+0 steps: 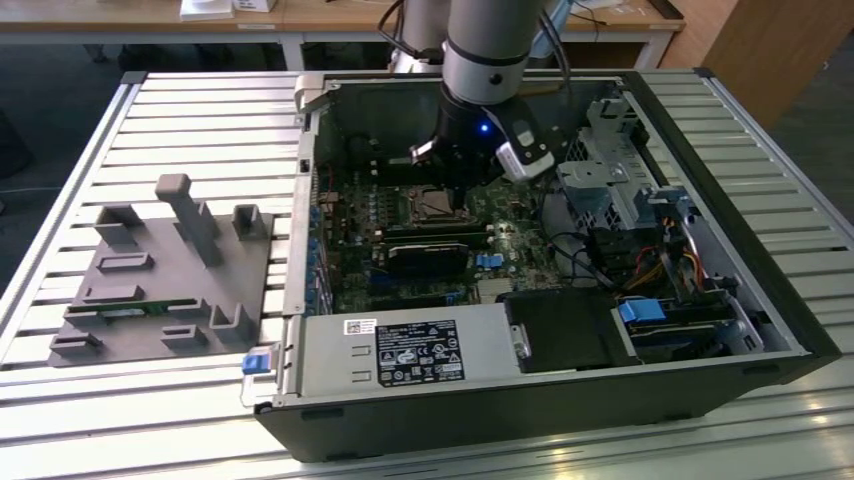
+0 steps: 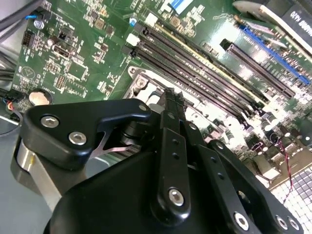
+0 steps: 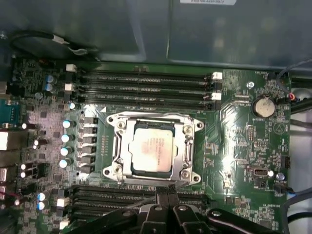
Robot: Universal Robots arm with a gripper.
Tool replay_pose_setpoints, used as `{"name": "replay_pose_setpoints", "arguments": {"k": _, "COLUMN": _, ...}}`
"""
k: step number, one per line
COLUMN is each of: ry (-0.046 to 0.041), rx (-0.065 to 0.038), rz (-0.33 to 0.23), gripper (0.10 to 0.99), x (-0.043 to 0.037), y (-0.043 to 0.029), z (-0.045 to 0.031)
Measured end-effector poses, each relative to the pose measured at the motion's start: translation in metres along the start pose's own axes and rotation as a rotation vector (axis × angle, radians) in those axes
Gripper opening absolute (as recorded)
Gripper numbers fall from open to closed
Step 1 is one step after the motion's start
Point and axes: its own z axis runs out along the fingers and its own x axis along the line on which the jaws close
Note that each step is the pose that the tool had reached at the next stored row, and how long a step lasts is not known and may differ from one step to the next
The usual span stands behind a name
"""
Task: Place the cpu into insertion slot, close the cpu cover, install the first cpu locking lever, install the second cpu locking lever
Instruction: 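Install the second cpu locking lever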
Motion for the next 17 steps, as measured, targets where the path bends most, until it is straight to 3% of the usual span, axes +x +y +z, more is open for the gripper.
{"name": "replay_pose_setpoints", "arguments": {"k": 5, "ry": 0.0001, "rx": -0.002, "rz": 0.000, "gripper": 0.106, "x": 0.0004, "y": -0.0048, "z": 0.0011}}
{"name": "replay_pose_setpoints", "arguments": {"k": 11, "ry": 0.0001, "rx": -0.003, "rz": 0.000, "gripper": 0.106, "x": 0.0085, "y": -0.0054, "z": 0.0018}}
{"name": "replay_pose_setpoints", "arguments": {"k": 17, "ry": 0.0001, "rx": -0.003, "rz": 0.000, "gripper": 0.106, "x": 0.0094, "y": -0.0067, "z": 0.0019}}
